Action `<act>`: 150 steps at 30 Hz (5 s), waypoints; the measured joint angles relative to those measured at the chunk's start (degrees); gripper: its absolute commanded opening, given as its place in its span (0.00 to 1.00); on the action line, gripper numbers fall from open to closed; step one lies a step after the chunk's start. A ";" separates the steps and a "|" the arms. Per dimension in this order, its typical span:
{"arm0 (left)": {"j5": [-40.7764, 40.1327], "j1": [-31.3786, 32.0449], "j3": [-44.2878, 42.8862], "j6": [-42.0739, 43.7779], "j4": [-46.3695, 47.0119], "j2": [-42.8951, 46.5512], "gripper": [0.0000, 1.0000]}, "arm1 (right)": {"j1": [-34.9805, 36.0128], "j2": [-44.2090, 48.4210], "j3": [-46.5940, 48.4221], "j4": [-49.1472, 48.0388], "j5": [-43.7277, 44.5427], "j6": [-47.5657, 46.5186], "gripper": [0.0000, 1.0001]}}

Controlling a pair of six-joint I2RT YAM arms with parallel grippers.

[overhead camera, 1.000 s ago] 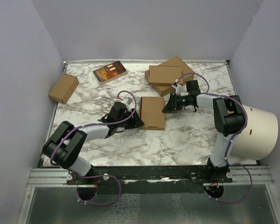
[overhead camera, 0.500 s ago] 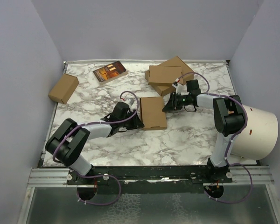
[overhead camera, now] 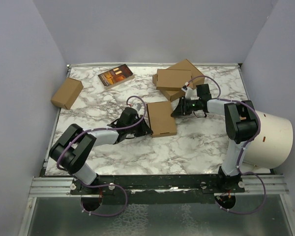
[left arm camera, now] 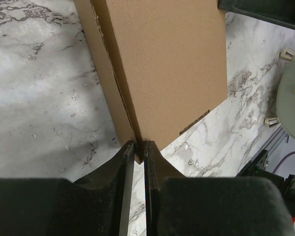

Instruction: Fold the paper box

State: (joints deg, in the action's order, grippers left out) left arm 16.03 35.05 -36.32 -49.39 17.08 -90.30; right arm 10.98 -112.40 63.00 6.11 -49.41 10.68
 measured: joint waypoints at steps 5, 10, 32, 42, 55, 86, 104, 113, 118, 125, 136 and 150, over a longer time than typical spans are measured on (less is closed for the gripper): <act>-0.15 0.24 0.26 -2.38 0.50 -0.15 0.23 | 0.24 0.00 -0.07 -0.81 0.26 0.09 0.33; -1.16 0.35 2.36 -3.43 2.54 0.76 0.39 | 1.01 0.07 -0.07 0.37 0.48 -0.55 0.41; -11.54 -0.59 5.22 12.52 -11.50 15.28 0.00 | -0.20 10.64 2.45 18.82 1.16 -35.67 0.35; -7.21 -0.59 1.86 26.16 -15.98 9.62 0.00 | 1.75 16.22 -3.19 31.54 1.18 -76.30 0.01; 3.21 1.14 -1.81 32.54 -11.39 0.90 0.00 | 11.82 11.15 -3.39 32.92 6.69 -82.55 0.01; -1.33 1.90 -5.22 32.50 -18.03 7.63 0.16 | 7.30 14.80 -5.20 31.93 8.63 -80.54 0.12; -2.05 -10.19 -21.29 40.65 -10.64 -14.60 0.07 | 6.88 -3.30 20.13 31.69 14.14 -81.29 0.12; 1.40 -9.40 -30.47 41.72 -10.34 -23.15 0.05 | 7.26 -6.34 21.86 31.78 15.50 -83.23 0.08; 0.07 -8.28 -33.00 43.15 -12.07 -24.46 0.04 | 8.57 -6.32 22.23 32.04 18.95 -83.14 0.08; -2.60 -7.26 -30.21 43.34 -11.52 -22.32 0.07 | 9.44 -6.03 22.05 31.63 20.22 -82.71 0.16; -3.93 -7.41 -22.73 40.72 -13.11 -13.49 0.11 | 10.27 0.09 13.77 27.02 18.36 -81.88 0.20; -4.09 -9.60 -21.42 45.40 -13.68 -13.11 0.03 | 9.90 -2.71 19.32 26.75 17.99 -84.24 0.01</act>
State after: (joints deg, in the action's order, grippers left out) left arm 11.94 25.45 -57.74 -3.99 3.40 -103.42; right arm 20.88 -115.11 82.32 32.86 -31.42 -73.56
